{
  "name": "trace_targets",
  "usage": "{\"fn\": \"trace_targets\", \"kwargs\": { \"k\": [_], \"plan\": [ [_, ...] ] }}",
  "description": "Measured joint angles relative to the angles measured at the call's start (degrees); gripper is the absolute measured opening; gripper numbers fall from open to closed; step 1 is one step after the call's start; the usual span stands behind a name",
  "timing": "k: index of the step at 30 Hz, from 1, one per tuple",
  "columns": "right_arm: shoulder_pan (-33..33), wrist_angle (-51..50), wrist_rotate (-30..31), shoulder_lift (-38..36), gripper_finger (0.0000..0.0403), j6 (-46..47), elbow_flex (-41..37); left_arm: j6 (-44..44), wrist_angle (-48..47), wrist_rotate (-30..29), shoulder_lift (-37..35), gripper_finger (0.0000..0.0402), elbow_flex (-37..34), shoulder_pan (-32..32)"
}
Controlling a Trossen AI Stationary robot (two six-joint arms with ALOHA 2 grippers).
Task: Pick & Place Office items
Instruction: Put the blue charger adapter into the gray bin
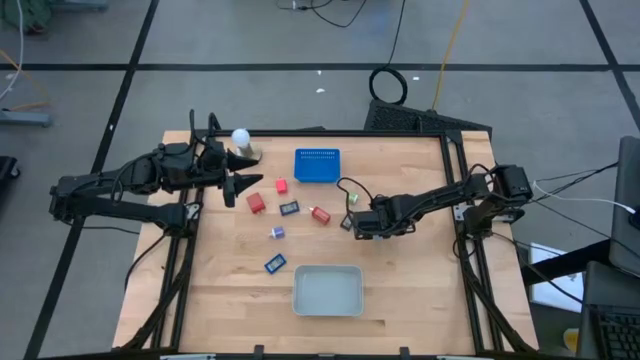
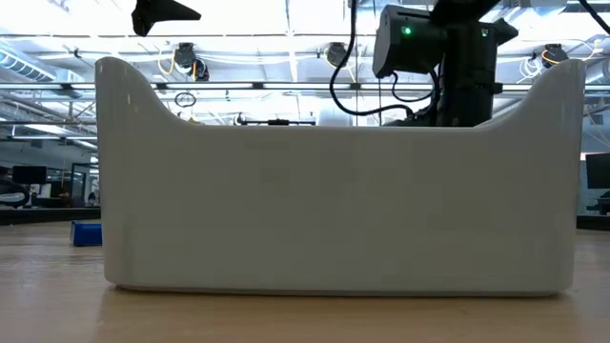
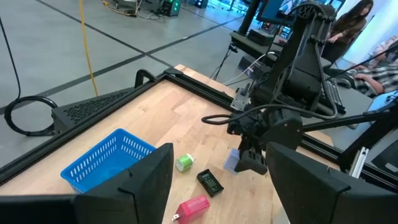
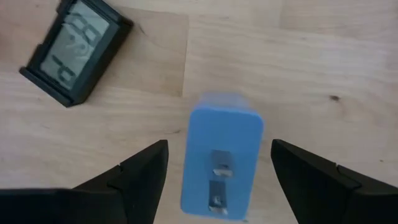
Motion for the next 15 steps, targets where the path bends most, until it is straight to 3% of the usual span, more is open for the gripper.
{"fn": "trace_targets", "kwargs": {
  "k": [8,15],
  "plan": [
    [-0.47,2.85,0.02,0.0,0.025,0.0,-1.49,0.0,0.0,0.02,0.0,0.0255,0.0,-0.01],
    [-0.62,2.61,0.11,0.0,0.0207,-0.5,-1.54,0.0,0.0,0.02,0.0,0.0255,0.0,-0.01]
  ]
}}
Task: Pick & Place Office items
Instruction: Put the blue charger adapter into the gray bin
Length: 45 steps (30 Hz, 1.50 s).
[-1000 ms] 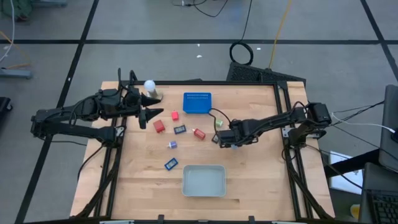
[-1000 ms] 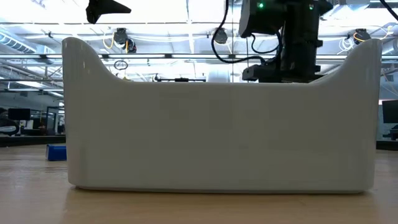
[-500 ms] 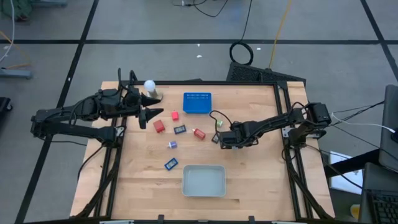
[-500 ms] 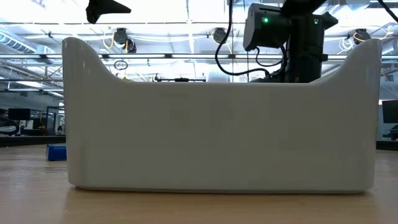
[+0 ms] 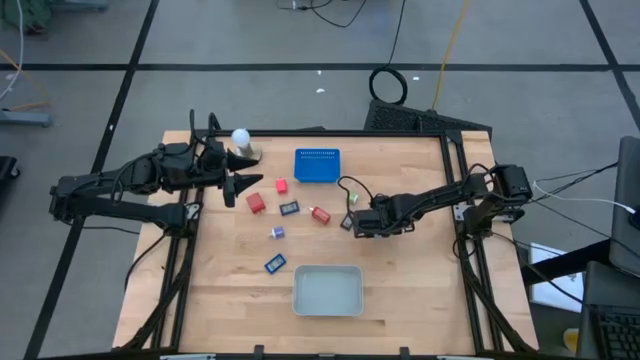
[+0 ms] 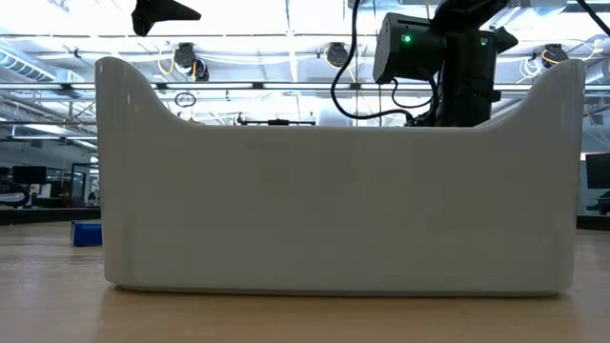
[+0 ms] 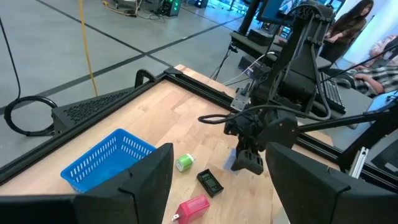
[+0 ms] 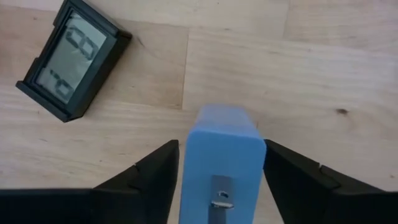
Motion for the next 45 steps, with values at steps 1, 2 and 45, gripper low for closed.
{"fn": "trace_targets", "kwargs": {
  "k": [1,2,45],
  "plan": [
    [0.0,-0.02,0.0,0.0,0.0199,-0.02,0.0,-0.01,0.0,0.01,0.0,0.0255,0.0,0.0],
    [0.0,-0.03,-0.01,0.0,0.019,-0.1,0.0,0.0,0.0,0.0,0.0,0.0255,0.0,0.0],
    [1.47,0.85,10.82,-10.47,0.0112,-7.24,6.25,-0.01,-0.02,0.07,0.0,0.0255,0.0,0.0]
  ]
}}
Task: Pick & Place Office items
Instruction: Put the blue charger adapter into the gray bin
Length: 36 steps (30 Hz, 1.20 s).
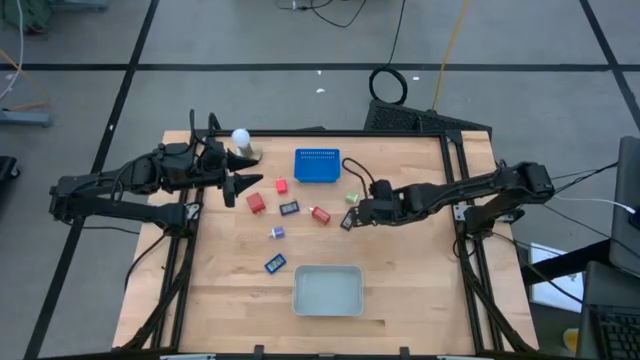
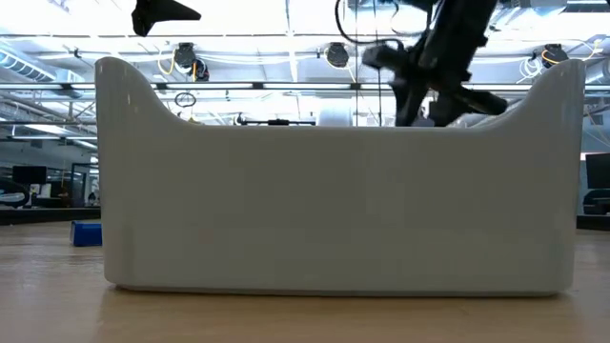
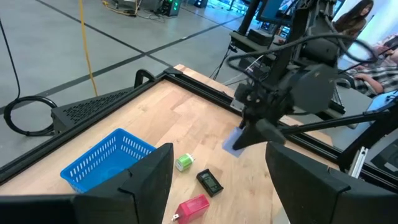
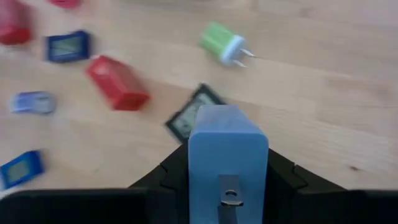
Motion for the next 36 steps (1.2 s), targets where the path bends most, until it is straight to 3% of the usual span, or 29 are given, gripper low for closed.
{"fn": "trace_targets", "kwargs": {
  "k": [6,12,22,36],
  "plan": [
    [2.1,6.92,-0.23,-0.02,0.0112,-3.39,1.95,0.01,0.02,0.0,0.0,0.0255,0.0,0.0],
    [3.61,21.57,-0.75,-0.18,0.0112,-9.13,2.29,0.0,0.02,-0.02,0.0,0.0255,0.0,0.01],
    [7.22,33.66,-4.09,-3.76,0.0112,-17.93,2.47,0.0,0.01,-0.03,0.0,0.0255,0.0,0.01],
    [13.82,30.81,-12.85,-8.02,0.0112,-24.06,2.27,0.0,0.02,-0.03,-0.02,0.0255,0.0,0.01]
  ]
}}
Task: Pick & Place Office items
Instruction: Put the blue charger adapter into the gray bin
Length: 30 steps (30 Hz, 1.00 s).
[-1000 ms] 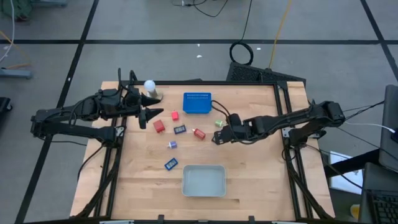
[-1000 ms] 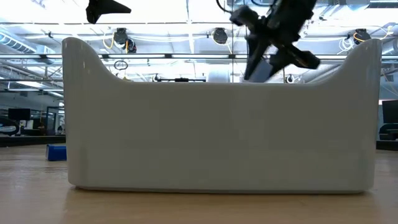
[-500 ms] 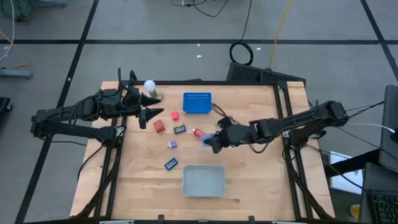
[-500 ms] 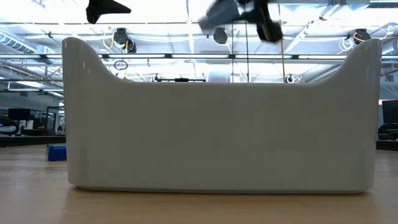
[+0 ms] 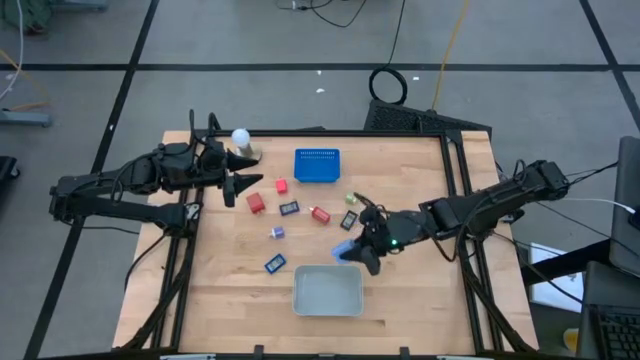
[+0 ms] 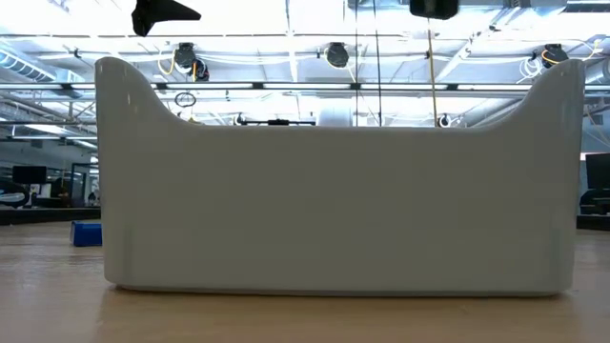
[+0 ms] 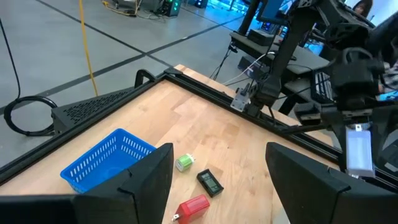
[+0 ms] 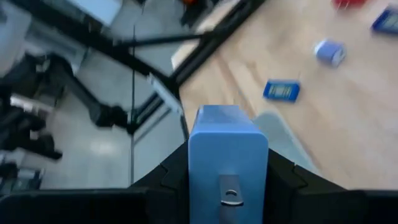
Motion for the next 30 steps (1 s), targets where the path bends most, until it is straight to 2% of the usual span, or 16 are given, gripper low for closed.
{"fn": "trace_targets", "kwargs": {
  "k": [10,30],
  "plan": [
    [2.61,-8.12,-1.12,3.46,0.0112,-2.81,0.0,0.0,0.0,-0.01,0.0,0.0255,0.0,0.0],
    [2.65,-6.01,-2.59,15.67,0.0112,-6.84,0.0,0.0,-0.01,0.01,0.01,0.0255,0.0,-0.02]
  ]
}}
